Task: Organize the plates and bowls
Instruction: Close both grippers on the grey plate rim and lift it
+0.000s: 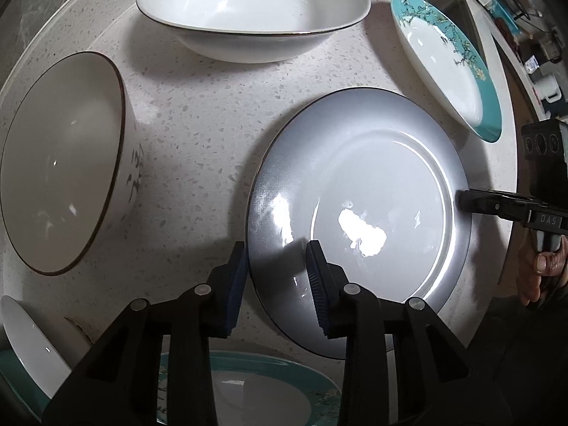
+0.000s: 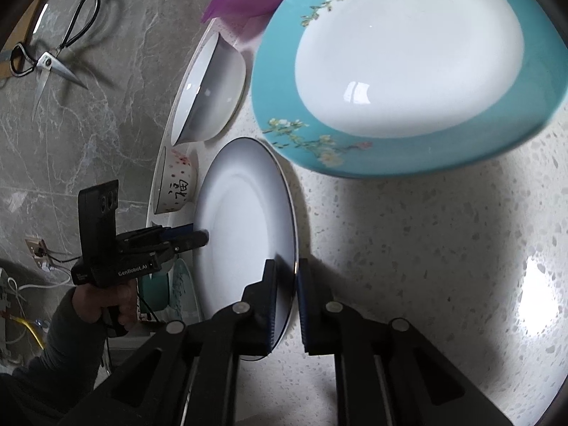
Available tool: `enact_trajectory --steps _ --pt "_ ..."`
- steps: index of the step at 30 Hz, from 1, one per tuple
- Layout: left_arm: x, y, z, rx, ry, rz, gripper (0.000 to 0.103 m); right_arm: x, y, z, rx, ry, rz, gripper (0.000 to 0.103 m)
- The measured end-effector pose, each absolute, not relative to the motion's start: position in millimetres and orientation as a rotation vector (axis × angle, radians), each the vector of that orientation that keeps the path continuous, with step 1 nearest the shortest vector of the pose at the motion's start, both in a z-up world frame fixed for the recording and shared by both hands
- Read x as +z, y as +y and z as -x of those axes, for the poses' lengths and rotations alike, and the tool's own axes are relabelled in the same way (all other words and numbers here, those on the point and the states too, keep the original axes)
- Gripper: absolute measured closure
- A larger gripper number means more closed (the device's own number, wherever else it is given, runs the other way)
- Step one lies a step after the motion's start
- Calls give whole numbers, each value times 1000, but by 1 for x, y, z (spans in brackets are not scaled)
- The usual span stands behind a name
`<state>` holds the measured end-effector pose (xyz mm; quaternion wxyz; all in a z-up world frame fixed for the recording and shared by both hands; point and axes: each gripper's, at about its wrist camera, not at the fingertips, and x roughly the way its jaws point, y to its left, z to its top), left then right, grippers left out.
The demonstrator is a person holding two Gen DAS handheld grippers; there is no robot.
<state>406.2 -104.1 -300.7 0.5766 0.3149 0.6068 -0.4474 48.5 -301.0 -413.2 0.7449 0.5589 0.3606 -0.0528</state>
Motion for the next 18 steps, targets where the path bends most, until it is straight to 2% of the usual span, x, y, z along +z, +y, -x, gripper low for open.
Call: enact_trajectory --steps 18 --pt "-287 -110 -389 -1019 1431 -748 74 -406 -307 -38 -135 795 -1290 89"
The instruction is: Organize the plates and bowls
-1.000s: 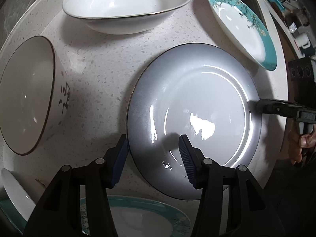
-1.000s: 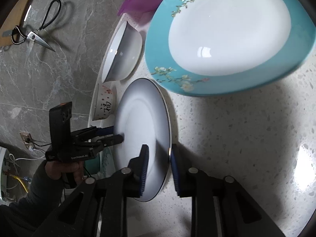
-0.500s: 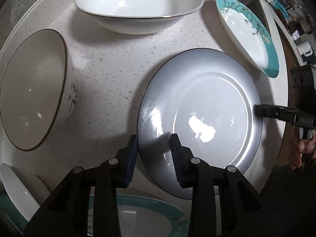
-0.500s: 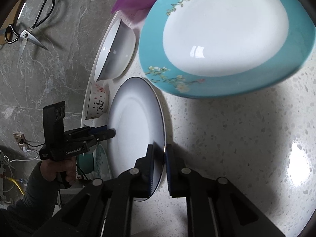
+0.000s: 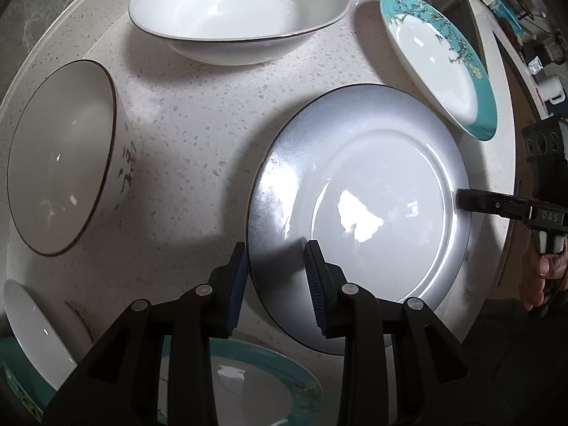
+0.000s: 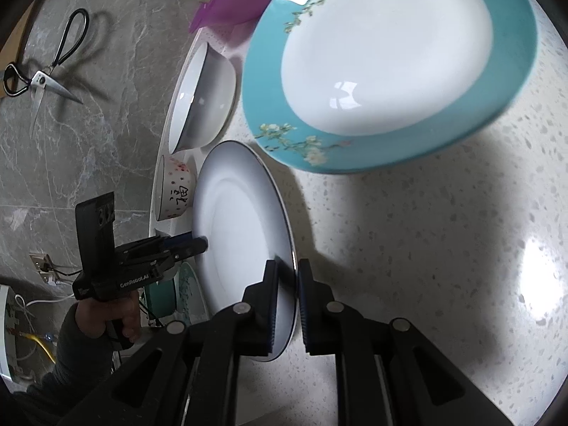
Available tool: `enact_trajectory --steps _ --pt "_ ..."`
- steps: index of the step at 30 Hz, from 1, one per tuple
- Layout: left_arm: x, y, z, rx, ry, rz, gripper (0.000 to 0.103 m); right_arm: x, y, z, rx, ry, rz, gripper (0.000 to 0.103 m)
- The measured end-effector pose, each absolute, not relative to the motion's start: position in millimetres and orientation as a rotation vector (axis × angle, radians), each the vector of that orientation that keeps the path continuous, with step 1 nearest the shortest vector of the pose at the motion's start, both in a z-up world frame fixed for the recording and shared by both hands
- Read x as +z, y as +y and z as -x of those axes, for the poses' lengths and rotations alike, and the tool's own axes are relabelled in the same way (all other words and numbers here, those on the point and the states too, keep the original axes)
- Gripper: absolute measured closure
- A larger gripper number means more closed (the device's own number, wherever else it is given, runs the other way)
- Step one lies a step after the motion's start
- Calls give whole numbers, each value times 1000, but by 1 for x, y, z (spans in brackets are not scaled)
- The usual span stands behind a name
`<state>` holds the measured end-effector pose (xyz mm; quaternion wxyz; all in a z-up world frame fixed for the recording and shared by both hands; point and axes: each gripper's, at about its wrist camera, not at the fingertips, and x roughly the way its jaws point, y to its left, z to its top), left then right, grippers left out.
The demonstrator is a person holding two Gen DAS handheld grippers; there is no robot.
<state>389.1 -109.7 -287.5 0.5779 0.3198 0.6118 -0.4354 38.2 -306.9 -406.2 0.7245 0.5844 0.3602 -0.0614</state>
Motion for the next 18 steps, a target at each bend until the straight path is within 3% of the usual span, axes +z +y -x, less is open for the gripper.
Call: enact_trajectory --steps 18 --pt "-247 -82 -310 -930 1451 -653 74 -376 -311 -13 -52 874 -1252 88"
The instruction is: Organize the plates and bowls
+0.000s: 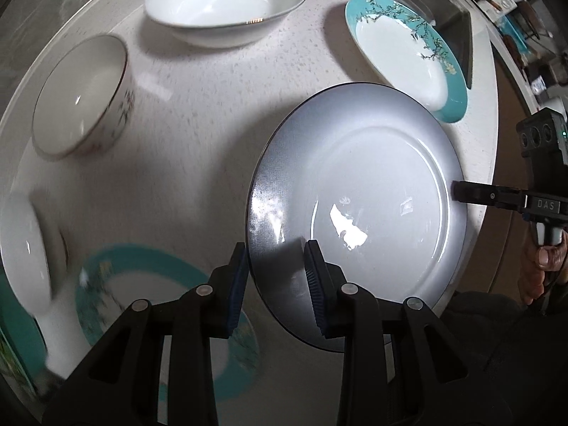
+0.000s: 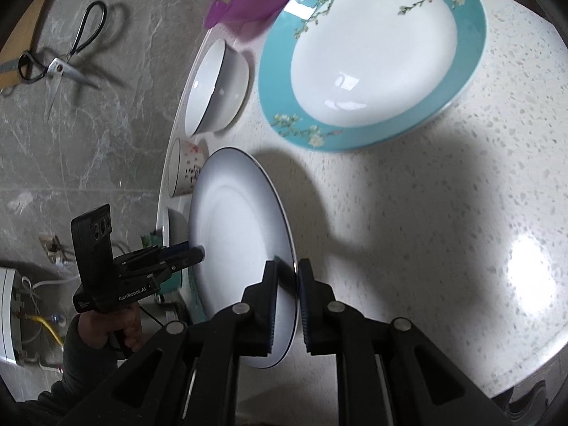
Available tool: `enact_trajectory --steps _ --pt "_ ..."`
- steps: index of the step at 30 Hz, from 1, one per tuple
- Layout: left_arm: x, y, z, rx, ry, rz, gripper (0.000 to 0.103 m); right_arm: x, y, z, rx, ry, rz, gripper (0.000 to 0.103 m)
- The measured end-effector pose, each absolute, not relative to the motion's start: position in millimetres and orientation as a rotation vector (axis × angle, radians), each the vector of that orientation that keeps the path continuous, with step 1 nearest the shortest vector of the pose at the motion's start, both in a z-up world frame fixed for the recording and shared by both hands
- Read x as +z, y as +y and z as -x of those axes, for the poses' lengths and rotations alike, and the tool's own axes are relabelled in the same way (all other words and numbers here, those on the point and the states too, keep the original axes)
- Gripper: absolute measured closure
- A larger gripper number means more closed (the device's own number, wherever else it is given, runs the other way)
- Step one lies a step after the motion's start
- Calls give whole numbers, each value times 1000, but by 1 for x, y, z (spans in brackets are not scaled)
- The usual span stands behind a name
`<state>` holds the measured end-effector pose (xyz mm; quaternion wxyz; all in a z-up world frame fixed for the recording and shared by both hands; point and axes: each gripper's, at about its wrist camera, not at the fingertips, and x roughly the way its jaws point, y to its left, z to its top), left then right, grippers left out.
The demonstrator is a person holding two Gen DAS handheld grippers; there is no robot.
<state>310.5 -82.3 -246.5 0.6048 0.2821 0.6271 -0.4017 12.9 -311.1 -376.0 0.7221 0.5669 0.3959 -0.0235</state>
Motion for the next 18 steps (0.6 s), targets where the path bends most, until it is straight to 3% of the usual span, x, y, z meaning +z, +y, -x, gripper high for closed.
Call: enact_trajectory --steps 18 --pt "-278 -25 -236 -719 1512 -467 74 -398 -308 -18 113 1063 -1106 87"
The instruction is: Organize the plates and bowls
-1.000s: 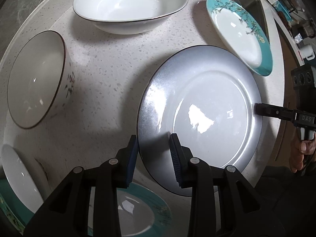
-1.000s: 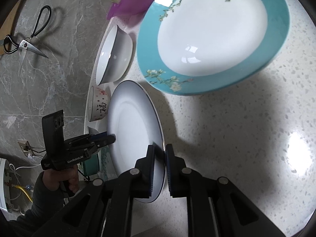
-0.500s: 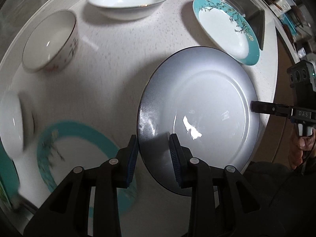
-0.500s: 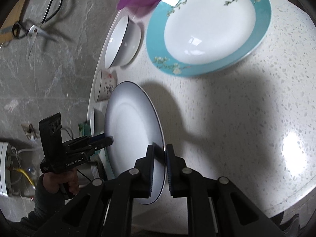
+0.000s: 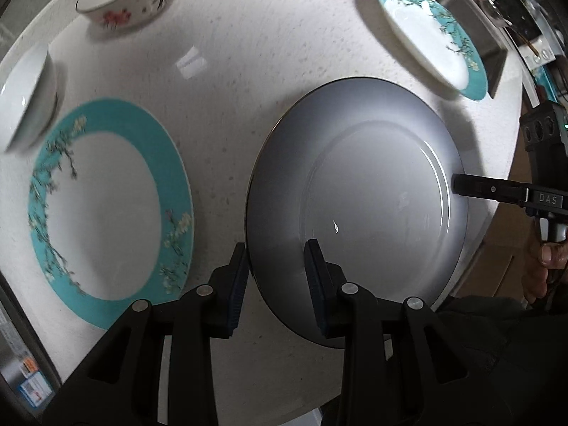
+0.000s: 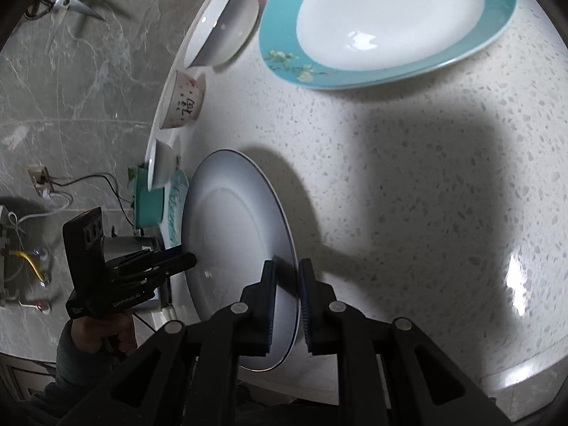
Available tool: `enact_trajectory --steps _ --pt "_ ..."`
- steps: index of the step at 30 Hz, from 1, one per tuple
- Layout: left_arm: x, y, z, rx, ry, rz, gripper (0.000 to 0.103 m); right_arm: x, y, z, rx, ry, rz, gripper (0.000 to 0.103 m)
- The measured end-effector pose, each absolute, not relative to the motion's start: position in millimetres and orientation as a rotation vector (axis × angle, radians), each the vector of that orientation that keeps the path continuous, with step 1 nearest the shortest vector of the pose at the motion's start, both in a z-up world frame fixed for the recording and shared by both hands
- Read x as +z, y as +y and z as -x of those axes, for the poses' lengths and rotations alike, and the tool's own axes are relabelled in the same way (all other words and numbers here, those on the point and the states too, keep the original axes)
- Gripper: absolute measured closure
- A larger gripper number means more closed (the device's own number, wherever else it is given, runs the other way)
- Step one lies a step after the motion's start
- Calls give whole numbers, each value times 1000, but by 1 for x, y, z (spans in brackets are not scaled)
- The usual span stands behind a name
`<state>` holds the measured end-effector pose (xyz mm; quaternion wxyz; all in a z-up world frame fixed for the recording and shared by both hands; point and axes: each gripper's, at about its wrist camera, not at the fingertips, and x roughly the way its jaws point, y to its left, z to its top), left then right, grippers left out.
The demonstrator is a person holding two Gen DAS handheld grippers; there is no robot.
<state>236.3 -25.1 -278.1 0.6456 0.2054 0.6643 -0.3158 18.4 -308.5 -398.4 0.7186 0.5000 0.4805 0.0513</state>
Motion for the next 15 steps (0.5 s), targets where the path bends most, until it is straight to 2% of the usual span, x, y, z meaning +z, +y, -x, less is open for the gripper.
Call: enact_trajectory --steps 15 --pt "-293 -18 -247 -686 1492 -454 72 -404 -303 -31 112 1069 -1042 88"
